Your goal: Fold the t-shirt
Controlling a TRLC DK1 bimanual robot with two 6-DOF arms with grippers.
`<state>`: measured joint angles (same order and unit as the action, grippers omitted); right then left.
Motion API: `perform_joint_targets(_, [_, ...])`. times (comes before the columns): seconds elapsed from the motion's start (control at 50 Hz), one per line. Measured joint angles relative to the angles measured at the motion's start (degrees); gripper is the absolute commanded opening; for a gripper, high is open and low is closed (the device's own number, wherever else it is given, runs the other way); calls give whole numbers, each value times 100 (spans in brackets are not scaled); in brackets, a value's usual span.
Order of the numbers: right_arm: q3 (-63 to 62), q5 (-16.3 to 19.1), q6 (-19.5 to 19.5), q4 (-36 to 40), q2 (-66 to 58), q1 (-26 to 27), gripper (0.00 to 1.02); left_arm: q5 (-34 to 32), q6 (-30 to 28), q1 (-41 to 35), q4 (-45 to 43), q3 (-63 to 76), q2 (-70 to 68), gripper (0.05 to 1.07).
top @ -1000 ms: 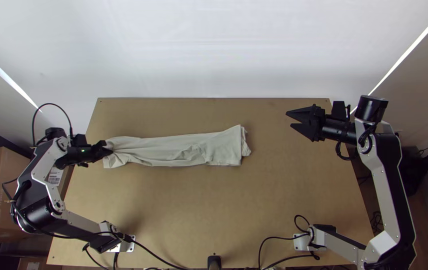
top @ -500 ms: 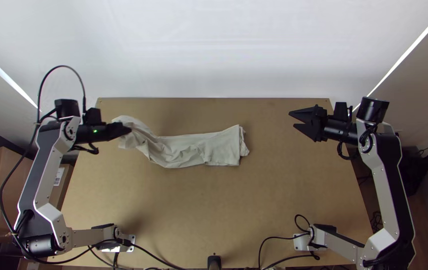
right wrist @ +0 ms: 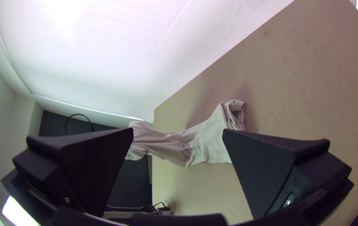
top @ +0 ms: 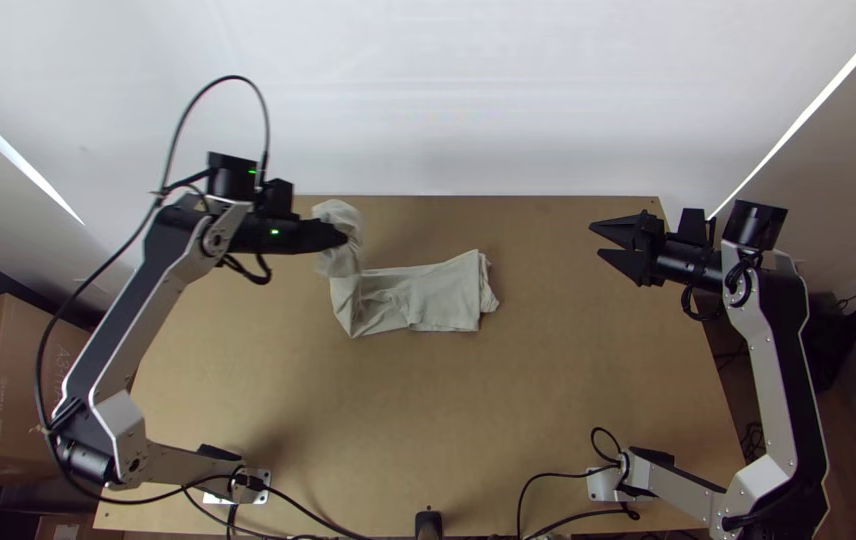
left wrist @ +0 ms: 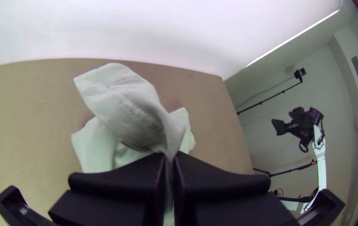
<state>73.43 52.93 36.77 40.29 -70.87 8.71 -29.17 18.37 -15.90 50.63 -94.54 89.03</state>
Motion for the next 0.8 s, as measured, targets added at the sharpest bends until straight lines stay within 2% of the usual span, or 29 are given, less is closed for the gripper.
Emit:
perform_joint_targets(0.24, [-2, -155, 2, 0, 0, 0, 98, 229, 162, -737, -55, -492, 1038, 8])
perform_joint_targets(0.8, [-208, -411, 0, -20, 17, 0, 98, 455, 525, -1801, -83, -2079, 2809, 8])
